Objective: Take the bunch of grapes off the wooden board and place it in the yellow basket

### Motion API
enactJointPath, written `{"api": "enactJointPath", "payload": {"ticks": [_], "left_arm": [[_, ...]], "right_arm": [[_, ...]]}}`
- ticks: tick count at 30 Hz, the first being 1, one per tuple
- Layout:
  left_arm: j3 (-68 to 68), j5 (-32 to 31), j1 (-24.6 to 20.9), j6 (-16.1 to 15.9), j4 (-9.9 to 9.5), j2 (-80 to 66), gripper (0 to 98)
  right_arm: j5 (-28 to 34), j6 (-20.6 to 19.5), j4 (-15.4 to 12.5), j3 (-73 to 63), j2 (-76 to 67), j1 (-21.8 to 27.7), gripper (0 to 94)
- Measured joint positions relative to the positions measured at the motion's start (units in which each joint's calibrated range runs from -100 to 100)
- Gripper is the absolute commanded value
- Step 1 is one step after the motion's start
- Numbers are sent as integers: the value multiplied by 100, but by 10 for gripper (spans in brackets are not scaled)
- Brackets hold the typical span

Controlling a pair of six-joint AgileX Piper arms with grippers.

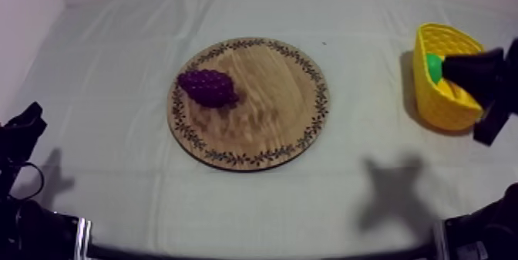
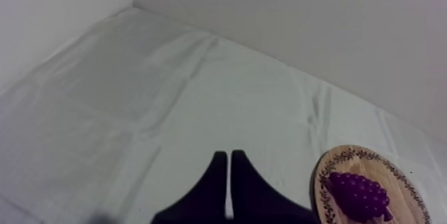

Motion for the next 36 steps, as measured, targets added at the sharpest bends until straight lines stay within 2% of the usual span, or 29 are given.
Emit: {"api": "enactJointPath", "payload": {"ticks": [13, 19, 25, 36], "left_arm": [[0, 0, 0, 0, 0, 0, 0], [0, 0, 0, 0, 0, 0, 0], [0, 0, 0, 0, 0, 0, 0], [0, -8, 0, 0, 0, 0, 0]], "right_arm": [[2335, 670, 57, -3953, 3090, -475, 5], [2802, 940, 72, -5581, 4462, -631, 6], [3294, 1205, -27, -7038, 5734, -747, 7], [4222, 1212, -5, -9362, 7773, -1011, 8]]}}
